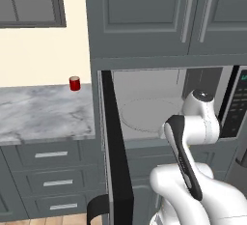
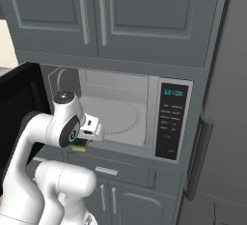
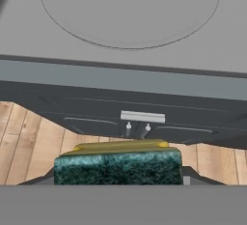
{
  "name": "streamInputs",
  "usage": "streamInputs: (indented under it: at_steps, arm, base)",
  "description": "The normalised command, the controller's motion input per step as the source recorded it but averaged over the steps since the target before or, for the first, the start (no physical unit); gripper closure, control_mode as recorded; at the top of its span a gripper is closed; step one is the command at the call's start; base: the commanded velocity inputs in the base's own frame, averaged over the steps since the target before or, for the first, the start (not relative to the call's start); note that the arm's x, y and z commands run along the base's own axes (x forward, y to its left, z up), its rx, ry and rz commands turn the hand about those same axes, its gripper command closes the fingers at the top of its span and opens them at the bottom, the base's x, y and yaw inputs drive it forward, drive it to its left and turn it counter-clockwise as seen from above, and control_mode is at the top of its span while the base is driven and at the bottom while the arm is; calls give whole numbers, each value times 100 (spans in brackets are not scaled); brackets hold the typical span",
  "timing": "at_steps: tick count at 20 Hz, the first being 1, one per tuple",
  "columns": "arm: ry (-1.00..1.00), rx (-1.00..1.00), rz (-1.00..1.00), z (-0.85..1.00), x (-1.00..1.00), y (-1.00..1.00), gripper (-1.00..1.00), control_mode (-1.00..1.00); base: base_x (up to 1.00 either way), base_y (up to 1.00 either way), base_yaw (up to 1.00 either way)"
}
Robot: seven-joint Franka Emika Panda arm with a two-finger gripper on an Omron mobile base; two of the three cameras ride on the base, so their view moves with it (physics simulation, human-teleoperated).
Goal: Place the sponge inside the microwave to prepare for sanitizing.
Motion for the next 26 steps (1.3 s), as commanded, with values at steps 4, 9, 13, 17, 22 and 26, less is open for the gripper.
streamInputs:
  at_steps: [4, 9, 13, 17, 22, 26]
  arm:
    - [0, 0, 0, 0, 0, 0, 100, 100]
    - [0, 0, 0, 0, 0, 0, 100, 100]
    - [0, 0, 0, 0, 0, 0, 100, 100]
    - [0, 0, 0, 0, 0, 0, 100, 100]
    - [-5, 0, 0, 16, -1, 0, 100, -100]
    - [-11, 0, 0, 28, 1, 6, 100, -100]
  base:
    - [0, 0, 0]
    - [0, 0, 0]
    - [0, 0, 0]
    - [0, 0, 0]
    - [0, 0, 0]
    - [0, 0, 0]
